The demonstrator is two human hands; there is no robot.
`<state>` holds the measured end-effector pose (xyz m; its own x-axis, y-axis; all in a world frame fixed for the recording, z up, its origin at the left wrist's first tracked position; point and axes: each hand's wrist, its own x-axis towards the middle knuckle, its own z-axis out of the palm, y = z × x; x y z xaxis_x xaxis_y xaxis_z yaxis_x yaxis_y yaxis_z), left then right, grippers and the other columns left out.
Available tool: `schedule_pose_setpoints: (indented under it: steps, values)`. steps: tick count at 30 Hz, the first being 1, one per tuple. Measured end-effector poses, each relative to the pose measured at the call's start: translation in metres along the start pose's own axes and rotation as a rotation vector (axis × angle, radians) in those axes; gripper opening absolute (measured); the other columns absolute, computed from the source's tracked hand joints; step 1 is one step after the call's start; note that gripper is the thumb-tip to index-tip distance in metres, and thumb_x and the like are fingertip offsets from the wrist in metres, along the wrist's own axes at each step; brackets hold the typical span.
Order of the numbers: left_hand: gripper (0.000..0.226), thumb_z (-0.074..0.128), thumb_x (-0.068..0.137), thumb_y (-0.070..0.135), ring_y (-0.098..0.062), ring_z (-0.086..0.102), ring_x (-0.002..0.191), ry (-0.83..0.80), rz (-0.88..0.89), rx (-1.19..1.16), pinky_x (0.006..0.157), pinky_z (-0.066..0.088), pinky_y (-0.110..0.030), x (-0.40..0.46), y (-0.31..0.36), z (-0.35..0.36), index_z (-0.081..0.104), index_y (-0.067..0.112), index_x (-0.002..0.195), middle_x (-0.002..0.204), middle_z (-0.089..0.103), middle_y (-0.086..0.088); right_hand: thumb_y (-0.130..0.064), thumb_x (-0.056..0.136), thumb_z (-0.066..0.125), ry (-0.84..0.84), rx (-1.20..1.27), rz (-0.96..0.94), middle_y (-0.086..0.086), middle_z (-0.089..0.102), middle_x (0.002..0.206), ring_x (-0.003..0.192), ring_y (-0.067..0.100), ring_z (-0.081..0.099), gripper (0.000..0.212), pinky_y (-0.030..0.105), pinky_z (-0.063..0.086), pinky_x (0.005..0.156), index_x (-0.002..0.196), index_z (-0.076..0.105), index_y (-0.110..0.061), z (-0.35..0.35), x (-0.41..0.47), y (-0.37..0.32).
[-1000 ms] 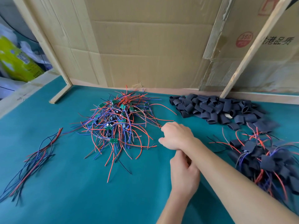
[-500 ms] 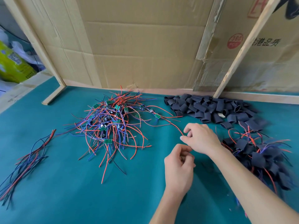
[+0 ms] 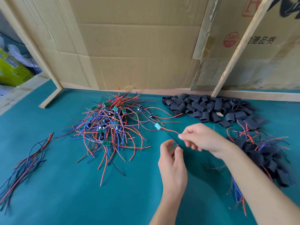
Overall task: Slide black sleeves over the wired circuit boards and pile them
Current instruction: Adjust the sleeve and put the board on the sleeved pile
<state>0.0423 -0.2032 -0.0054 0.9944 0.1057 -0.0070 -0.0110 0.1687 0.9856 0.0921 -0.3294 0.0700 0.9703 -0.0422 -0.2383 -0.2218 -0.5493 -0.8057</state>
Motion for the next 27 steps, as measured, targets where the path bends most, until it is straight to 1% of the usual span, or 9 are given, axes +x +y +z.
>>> schedule_pose_setpoints:
  steps: [2, 4, 7, 10, 13, 19, 21, 24, 27]
  values:
    - [0.018, 0.054, 0.105, 0.019, -0.005, 0.072, 0.101, 0.006, -0.033, -0.105, 0.093, 0.055, -0.026, 0.001, 0.002, 0.0, 0.06, 0.027, 0.12, 0.114, 0.072, 0.011, -0.02, 0.098, 0.067, -0.047, 0.242, -0.061, 0.003, 0.063, 0.064, 0.052, 0.013, 0.049, 0.025, 0.022, 0.034, 0.045, 0.074, 0.062, -0.012, -0.012, -0.023, 0.003]
    - [0.018, 0.051, 0.106, 0.026, -0.009, 0.074, 0.1, -0.013, -0.081, -0.189, 0.09, 0.058, -0.027, 0.002, 0.005, 0.001, 0.059, 0.027, 0.123, 0.11, 0.075, 0.006, -0.019, 0.098, 0.068, -0.063, 0.288, -0.127, 0.006, 0.062, 0.067, 0.054, 0.015, 0.048, 0.026, 0.023, 0.036, 0.049, 0.073, 0.063, -0.014, -0.018, -0.046, 0.006]
    - [0.025, 0.049, 0.107, 0.032, -0.017, 0.075, 0.101, -0.005, -0.136, -0.302, 0.085, 0.06, -0.028, 0.003, 0.01, 0.001, 0.058, 0.014, 0.122, 0.111, 0.075, -0.004, -0.026, 0.093, 0.071, -0.154, 0.259, -0.164, 0.008, 0.063, 0.068, 0.058, 0.018, 0.049, 0.023, 0.024, 0.039, 0.054, 0.071, 0.065, -0.02, -0.016, -0.074, 0.008]
    - [0.029, 0.05, 0.106, 0.033, -0.018, 0.075, 0.082, 0.025, -0.158, -0.33, 0.073, 0.059, -0.025, 0.005, 0.013, 0.0, 0.056, 0.005, 0.112, 0.092, 0.076, -0.008, -0.026, 0.094, 0.074, -0.181, 0.273, -0.176, 0.007, 0.063, 0.068, 0.064, 0.021, 0.05, 0.024, 0.028, 0.04, 0.058, 0.073, 0.065, -0.02, -0.018, -0.096, 0.009]
    - [0.028, 0.051, 0.106, 0.032, -0.018, 0.069, 0.071, -0.002, -0.183, -0.338, 0.066, 0.056, -0.025, 0.008, 0.014, -0.002, 0.056, 0.005, 0.112, 0.081, 0.074, -0.006, -0.037, 0.085, 0.074, -0.296, 0.236, -0.176, 0.004, 0.066, 0.07, 0.065, 0.017, 0.054, 0.021, 0.026, 0.043, 0.063, 0.075, 0.066, -0.022, -0.018, -0.112, 0.005]
    - [0.017, 0.051, 0.107, 0.023, -0.021, 0.072, 0.07, -0.144, -0.088, -0.151, 0.067, 0.057, -0.028, 0.005, 0.011, -0.003, 0.065, 0.014, 0.103, 0.087, 0.077, -0.011, -0.03, 0.093, 0.074, -0.458, 0.016, -0.158, 0.001, 0.07, 0.073, 0.067, 0.012, 0.06, 0.018, 0.024, 0.049, 0.065, 0.077, 0.067, -0.022, -0.02, -0.109, -0.009]
    - [0.019, 0.048, 0.108, 0.023, -0.021, 0.067, 0.062, -0.168, -0.064, -0.12, 0.057, 0.052, -0.026, 0.003, 0.01, -0.002, 0.065, 0.015, 0.103, 0.081, 0.075, -0.013, -0.041, 0.085, 0.074, -0.338, 0.0, -0.144, 0.005, 0.073, 0.073, 0.062, 0.013, 0.062, 0.022, 0.025, 0.047, 0.057, 0.077, 0.068, -0.021, -0.028, -0.093, -0.014]
    - [0.021, 0.047, 0.109, 0.021, -0.019, 0.058, 0.054, -0.2, -0.082, -0.115, 0.05, 0.042, -0.022, 0.005, 0.011, -0.004, 0.063, 0.01, 0.102, 0.076, 0.073, -0.012, -0.033, 0.086, 0.076, 0.169, 0.036, -0.116, 0.003, 0.075, 0.074, 0.062, 0.016, 0.063, 0.018, 0.022, 0.044, 0.05, 0.076, 0.069, -0.019, -0.046, -0.04, -0.005]
    - [0.021, 0.047, 0.107, 0.022, -0.016, 0.044, 0.047, -0.244, -0.09, -0.124, 0.049, 0.036, -0.019, 0.005, 0.012, -0.006, 0.061, 0.007, 0.101, 0.073, 0.072, -0.012, -0.023, 0.089, 0.074, 0.435, -0.15, -0.002, -0.002, 0.072, 0.099, 0.086, 0.023, 0.068, 0.008, 0.035, 0.057, 0.072, 0.095, 0.07, -0.026, -0.061, 0.019, 0.012]
